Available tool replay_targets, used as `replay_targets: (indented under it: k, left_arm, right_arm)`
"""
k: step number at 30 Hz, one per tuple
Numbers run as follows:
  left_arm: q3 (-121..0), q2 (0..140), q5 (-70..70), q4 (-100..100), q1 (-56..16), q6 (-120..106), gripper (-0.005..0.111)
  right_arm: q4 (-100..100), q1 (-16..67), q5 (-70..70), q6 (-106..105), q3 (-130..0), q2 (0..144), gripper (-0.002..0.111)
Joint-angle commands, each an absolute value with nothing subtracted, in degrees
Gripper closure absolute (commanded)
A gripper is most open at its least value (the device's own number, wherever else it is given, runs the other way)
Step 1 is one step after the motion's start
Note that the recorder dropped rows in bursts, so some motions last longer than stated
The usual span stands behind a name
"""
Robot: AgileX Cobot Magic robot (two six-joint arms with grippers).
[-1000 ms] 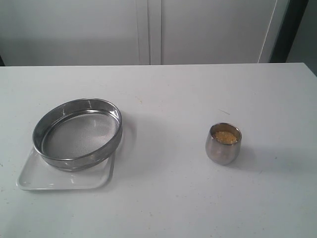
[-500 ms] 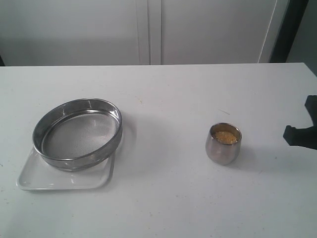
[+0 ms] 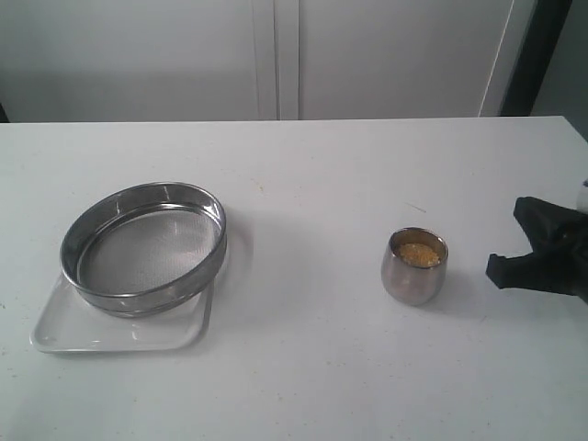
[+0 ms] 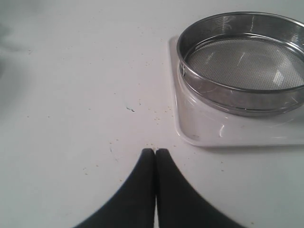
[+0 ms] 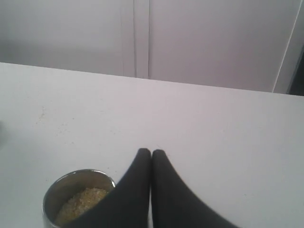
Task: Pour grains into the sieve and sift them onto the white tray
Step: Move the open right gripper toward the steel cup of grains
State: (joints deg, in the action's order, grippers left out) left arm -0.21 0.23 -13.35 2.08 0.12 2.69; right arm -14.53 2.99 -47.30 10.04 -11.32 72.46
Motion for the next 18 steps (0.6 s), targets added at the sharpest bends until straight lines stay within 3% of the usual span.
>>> replay_targets:
  k: [1,6,18]
  left_arm:
    - [0.0,0.0,-13.3,2.5,0.1,2.7,0.107]
    - [0.0,0.0,-13.3,2.5,0.1,2.7,0.107]
    - [0.0,0.0,-13.3,2.5,0.1,2.7,0.107]
  right_arm:
    - [-17.0,3.3,-54.1,10.7,-9.9,75.9,0.108]
    - [-16.6,3.3,-62.0,7.7,-7.8,80.7,0.108]
    - [-18.1,3.3,-65.2,5.0,-7.3,90.3,0.108]
